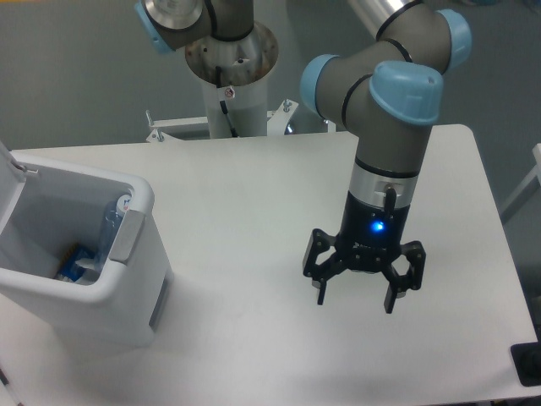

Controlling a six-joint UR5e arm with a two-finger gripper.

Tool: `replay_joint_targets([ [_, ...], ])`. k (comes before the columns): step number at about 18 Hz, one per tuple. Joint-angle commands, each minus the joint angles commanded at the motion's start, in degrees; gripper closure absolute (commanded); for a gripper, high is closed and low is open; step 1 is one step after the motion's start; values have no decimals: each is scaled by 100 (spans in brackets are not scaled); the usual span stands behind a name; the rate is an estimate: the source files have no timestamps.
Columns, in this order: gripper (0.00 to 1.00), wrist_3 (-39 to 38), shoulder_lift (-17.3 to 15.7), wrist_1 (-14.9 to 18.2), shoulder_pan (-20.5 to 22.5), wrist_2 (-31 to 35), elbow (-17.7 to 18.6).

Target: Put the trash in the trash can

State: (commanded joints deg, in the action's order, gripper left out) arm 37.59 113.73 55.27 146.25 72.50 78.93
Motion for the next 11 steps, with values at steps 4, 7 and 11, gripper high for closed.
replay_joint_targets([
  [4, 0, 898, 62, 573, -17, 501, -9],
  [7, 0, 1214, 105, 721, -44, 1071, -9],
  [11, 0, 2117, 141, 1081, -105, 1442, -140],
])
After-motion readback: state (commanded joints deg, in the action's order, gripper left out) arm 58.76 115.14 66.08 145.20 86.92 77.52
